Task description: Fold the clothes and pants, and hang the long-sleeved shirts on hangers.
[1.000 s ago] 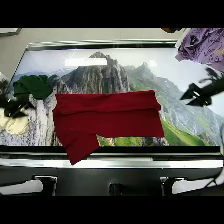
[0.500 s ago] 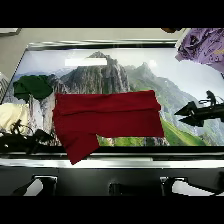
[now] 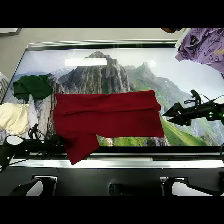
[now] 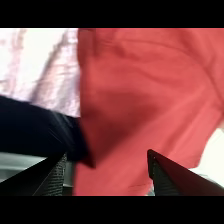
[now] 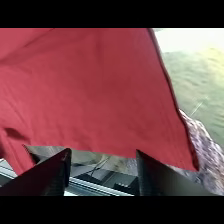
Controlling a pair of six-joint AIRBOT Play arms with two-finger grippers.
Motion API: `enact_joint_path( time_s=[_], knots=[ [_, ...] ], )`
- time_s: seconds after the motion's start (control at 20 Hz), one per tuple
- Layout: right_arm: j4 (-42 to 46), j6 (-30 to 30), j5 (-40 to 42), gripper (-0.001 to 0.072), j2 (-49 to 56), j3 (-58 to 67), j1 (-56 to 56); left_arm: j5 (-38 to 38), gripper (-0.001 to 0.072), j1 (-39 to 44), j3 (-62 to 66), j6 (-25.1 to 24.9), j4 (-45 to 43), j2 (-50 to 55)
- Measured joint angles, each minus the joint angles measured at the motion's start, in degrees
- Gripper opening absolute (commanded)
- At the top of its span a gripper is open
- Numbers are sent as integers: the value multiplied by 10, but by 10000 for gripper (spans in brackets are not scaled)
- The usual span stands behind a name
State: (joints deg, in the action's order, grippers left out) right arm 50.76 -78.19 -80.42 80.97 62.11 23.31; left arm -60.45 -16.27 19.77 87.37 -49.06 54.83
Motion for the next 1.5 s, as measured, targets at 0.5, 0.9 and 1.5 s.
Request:
enact_joint_path(
  time_s=[0.5,0.9,1.5],
  knots=[
    [68,-16,7,562,4,0,-7,41,17,43,-3,0,17,32],
    [101,-22,3,561,70,-1,-7,42,17,45,-3,-3,20,33],
    [68,2,19,30,90,-95,-7,36,16,45,-3,-3,21,33]
  ],
)
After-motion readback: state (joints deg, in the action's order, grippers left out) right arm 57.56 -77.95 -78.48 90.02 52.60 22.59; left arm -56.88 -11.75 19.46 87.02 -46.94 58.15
